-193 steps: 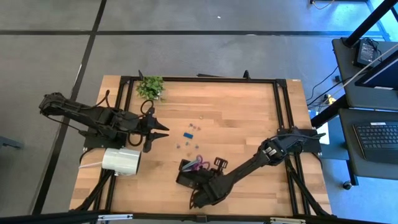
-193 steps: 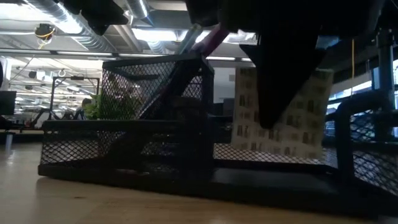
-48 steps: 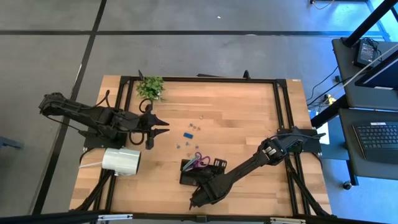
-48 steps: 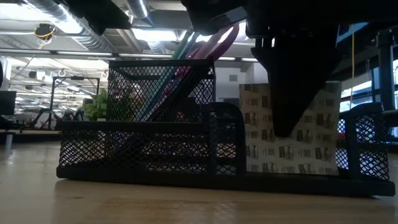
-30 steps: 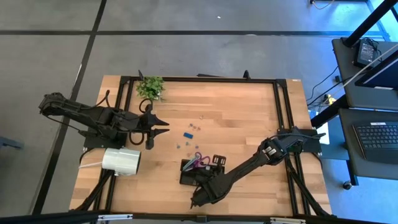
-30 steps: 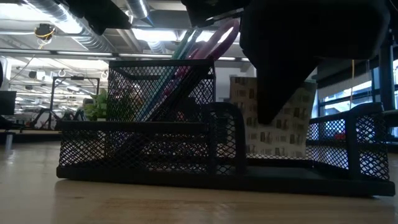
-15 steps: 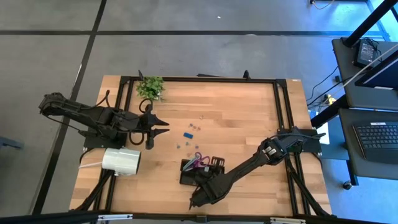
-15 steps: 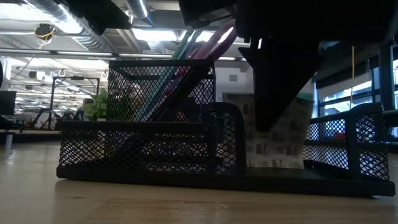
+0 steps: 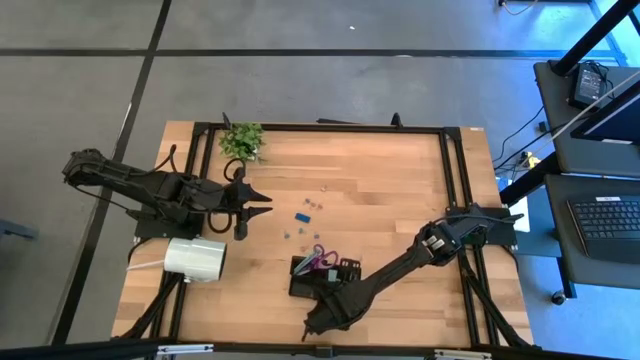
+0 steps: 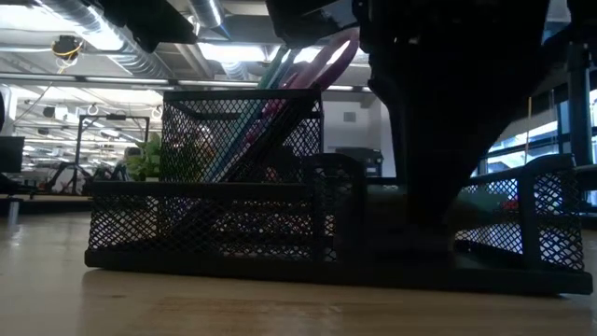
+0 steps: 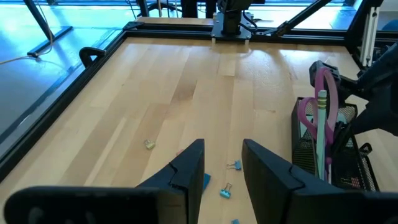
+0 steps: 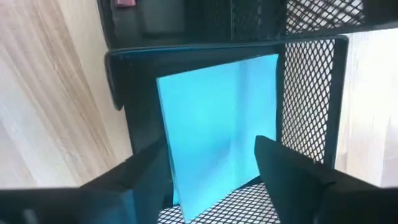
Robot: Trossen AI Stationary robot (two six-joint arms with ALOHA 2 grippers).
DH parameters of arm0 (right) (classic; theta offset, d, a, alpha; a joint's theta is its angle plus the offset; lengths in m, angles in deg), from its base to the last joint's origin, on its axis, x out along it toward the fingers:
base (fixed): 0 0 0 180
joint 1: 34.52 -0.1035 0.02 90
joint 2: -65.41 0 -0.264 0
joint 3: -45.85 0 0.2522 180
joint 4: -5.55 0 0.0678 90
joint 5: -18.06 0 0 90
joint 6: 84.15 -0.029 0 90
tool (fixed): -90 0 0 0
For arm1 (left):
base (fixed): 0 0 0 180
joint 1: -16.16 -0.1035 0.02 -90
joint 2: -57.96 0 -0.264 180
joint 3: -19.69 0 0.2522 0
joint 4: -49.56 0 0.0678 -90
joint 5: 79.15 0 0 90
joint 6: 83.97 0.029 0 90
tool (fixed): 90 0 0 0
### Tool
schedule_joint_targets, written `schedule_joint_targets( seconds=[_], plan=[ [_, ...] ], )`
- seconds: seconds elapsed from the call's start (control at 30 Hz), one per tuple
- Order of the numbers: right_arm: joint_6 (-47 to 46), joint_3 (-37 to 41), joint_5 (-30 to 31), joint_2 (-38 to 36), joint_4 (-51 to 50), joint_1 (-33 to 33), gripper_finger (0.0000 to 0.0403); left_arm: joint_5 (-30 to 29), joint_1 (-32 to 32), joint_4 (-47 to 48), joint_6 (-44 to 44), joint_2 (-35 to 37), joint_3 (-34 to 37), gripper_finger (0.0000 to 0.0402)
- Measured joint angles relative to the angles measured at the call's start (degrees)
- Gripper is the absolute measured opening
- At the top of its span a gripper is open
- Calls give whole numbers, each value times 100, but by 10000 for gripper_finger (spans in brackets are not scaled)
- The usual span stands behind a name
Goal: Pick and place office supplies into organizer
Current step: Put the light blue sticky note into the desk organizer, then adjust the desk organizer on the table
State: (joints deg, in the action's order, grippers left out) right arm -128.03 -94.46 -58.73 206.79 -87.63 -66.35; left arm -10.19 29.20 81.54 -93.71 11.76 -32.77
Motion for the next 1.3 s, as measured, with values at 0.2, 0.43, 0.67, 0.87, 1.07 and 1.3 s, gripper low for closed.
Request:
schedule_joint_targets(
  seconds=[0.2,0.43,0.67,0.87,1.07,1.3],
  plan=[
    [211,0,-531,0,78,0,273,0,-2,0,0,0,0,102],
    [208,-23,-579,-16,22,-4,283,0,-1,0,0,0,0,102],
    [212,-839,-475,-207,-680,-2,283,0,0,2,0,0,-1,102],
    [-37,-630,-679,-947,-944,-24,283,3,0,60,0,0,-2,102],
    [-203,-643,722,-1548,-1025,-27,283,6,0,92,-104,0,-2,102],
    [392,-254,1582,-2460,-1049,263,283,20,0,132,-304,-13,-2,102]
  ],
)
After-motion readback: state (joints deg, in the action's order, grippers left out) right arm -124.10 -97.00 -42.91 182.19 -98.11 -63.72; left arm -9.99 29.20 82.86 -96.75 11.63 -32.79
